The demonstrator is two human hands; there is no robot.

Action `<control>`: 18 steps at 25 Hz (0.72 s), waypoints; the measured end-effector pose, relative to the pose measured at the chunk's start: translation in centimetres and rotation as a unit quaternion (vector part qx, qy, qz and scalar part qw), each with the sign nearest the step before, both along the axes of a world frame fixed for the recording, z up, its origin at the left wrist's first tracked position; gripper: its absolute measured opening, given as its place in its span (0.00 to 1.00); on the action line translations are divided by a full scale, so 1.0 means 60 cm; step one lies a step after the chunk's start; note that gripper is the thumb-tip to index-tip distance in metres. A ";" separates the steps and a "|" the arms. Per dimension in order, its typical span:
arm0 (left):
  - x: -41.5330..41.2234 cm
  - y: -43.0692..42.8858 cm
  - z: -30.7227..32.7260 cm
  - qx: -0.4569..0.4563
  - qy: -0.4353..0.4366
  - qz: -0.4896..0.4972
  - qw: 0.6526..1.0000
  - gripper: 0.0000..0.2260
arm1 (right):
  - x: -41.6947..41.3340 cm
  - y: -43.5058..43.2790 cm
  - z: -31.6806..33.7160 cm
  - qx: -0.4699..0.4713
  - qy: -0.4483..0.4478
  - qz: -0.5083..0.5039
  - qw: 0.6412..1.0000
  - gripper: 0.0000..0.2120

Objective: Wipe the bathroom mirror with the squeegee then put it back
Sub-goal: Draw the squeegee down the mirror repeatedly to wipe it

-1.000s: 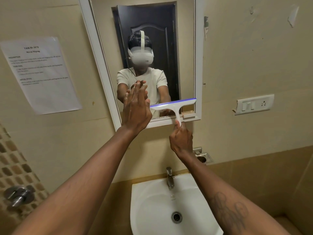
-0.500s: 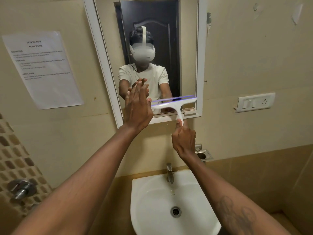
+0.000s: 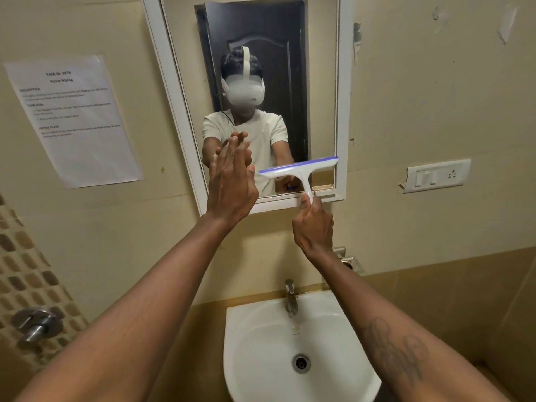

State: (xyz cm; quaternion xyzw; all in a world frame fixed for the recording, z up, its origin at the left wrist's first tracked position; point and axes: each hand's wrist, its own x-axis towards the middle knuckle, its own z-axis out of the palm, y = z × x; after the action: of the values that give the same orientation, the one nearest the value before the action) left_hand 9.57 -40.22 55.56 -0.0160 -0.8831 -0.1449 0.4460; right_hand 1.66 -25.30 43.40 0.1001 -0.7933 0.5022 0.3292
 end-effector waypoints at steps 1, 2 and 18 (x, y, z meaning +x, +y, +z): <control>0.000 0.001 -0.003 -0.001 -0.003 -0.001 1.000 0.23 | 0.004 0.000 -0.013 -0.003 -0.014 0.008 1.000 0.18; 0.000 0.001 -0.006 -0.001 -0.007 0.000 1.000 0.23 | 0.006 -0.001 -0.023 -0.006 -0.029 0.010 1.000 0.18; 0.028 -0.025 -0.009 0.006 0.004 0.008 1.000 0.24 | 0.042 -0.020 0.033 -0.033 0.028 0.003 0.999 0.19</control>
State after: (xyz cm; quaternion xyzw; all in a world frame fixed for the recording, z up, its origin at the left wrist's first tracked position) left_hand 11.23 -41.70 55.04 -0.0064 -0.8807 -0.1464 0.4505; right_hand 4.20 -26.49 45.38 0.1058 -0.7667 0.5257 0.3531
